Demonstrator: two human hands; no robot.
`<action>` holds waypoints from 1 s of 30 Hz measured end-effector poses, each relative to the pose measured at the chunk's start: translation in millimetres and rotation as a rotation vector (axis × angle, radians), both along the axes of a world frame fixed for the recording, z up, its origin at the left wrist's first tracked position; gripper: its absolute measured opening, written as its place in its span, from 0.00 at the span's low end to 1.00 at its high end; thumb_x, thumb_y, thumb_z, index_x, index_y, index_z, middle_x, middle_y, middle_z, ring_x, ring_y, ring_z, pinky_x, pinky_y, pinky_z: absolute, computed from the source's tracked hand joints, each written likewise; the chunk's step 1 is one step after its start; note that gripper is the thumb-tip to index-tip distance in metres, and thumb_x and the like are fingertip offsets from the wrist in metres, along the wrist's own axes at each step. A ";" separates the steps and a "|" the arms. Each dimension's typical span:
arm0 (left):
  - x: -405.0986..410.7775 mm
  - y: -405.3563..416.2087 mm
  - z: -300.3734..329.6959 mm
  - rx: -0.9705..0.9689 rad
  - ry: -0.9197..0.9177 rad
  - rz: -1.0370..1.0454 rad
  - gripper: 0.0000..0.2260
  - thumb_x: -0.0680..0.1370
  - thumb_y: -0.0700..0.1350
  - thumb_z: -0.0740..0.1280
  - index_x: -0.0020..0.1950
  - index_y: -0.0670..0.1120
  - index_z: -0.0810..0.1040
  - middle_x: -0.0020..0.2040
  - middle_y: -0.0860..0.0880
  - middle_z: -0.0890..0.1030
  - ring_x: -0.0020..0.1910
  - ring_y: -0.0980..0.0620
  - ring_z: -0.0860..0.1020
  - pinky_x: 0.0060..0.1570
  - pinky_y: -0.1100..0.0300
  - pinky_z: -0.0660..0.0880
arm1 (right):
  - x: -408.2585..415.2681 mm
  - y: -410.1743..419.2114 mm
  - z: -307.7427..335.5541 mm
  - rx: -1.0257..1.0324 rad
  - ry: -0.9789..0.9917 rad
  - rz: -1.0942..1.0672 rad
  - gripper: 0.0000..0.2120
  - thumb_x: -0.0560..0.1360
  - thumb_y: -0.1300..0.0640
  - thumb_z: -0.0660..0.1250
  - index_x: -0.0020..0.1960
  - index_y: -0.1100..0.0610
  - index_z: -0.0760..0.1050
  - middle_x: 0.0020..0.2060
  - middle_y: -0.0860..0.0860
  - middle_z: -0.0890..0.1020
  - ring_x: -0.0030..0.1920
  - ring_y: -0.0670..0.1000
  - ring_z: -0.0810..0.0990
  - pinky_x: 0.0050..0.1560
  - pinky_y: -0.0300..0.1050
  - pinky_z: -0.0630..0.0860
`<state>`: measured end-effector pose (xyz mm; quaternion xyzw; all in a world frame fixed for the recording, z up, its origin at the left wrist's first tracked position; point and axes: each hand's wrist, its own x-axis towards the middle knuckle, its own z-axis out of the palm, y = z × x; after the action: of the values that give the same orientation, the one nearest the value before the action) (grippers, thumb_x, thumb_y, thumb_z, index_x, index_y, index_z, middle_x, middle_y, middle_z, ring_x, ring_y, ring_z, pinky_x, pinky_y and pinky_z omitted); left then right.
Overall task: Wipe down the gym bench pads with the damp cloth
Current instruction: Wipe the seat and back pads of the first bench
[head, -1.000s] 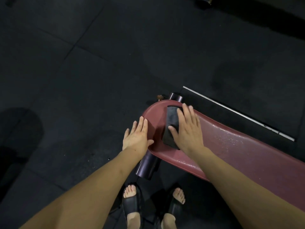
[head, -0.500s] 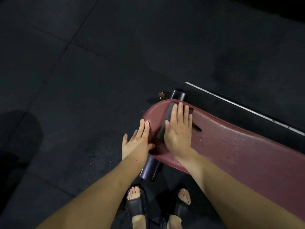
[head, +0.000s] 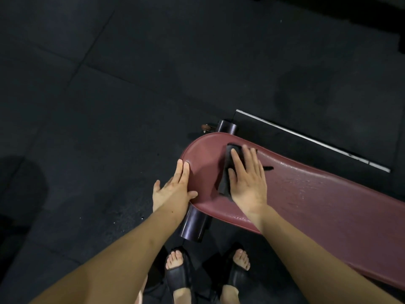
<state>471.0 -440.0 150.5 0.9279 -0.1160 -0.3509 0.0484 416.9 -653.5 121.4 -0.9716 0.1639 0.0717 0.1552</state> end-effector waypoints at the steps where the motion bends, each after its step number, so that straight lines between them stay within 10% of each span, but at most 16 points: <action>1: -0.3 0.0 0.2 -0.002 -0.005 0.001 0.39 0.84 0.60 0.60 0.82 0.57 0.33 0.81 0.60 0.31 0.70 0.53 0.73 0.79 0.42 0.55 | -3.8 3.6 2.0 0.017 -0.007 -0.035 0.27 0.85 0.44 0.54 0.83 0.46 0.54 0.83 0.54 0.49 0.83 0.57 0.43 0.81 0.60 0.50; 14: -3.7 5.6 -13.0 -0.018 -0.081 -0.010 0.39 0.83 0.63 0.58 0.82 0.58 0.34 0.81 0.61 0.32 0.72 0.53 0.71 0.78 0.46 0.56 | 76.2 3.4 -12.3 -0.032 -0.181 0.077 0.27 0.83 0.46 0.58 0.79 0.53 0.65 0.76 0.58 0.68 0.76 0.62 0.64 0.77 0.60 0.61; 22: -3.9 34.9 -17.7 -0.209 -0.126 0.002 0.30 0.86 0.57 0.54 0.83 0.58 0.40 0.82 0.63 0.41 0.83 0.56 0.48 0.81 0.50 0.52 | -26.3 40.6 -9.4 0.031 -0.175 0.305 0.23 0.85 0.48 0.55 0.79 0.50 0.65 0.79 0.54 0.66 0.82 0.58 0.56 0.79 0.60 0.59; 30: -14.4 48.8 -20.2 -0.251 -0.168 0.058 0.24 0.87 0.54 0.52 0.84 0.57 0.52 0.83 0.60 0.54 0.83 0.57 0.50 0.80 0.51 0.53 | 86.6 52.6 -6.7 0.003 -0.269 0.163 0.22 0.84 0.49 0.56 0.76 0.52 0.72 0.75 0.55 0.71 0.77 0.61 0.65 0.76 0.59 0.63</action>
<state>456.7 -391.1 130.3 0.9437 -0.1357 -0.2531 0.1642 503.5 -600.9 114.7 -0.9823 0.0620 -0.0466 0.1706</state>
